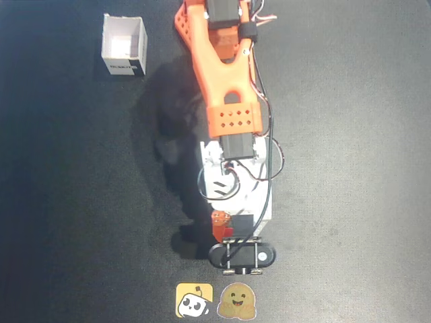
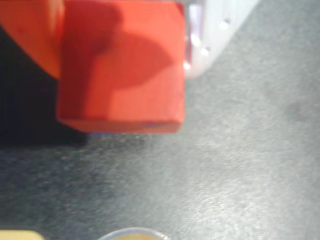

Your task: Put the red cube on top of the blue cube.

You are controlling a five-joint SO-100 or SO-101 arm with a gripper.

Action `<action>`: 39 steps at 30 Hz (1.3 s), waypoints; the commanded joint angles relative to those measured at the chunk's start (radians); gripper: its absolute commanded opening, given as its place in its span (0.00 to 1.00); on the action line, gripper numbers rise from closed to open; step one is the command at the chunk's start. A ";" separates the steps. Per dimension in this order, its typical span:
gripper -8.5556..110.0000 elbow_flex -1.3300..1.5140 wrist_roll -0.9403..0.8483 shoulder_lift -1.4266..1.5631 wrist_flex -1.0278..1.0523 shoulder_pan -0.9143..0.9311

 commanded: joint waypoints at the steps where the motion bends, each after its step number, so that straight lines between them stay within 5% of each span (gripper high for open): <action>1: 0.13 -0.046 -0.014 0.066 0.009 0.005; 10: 0.13 -0.023 -0.017 0.067 0.006 0.002; 27: 0.29 -0.011 -0.017 0.094 -0.021 -0.009; 39: 0.26 0.212 -0.018 0.508 0.031 -0.029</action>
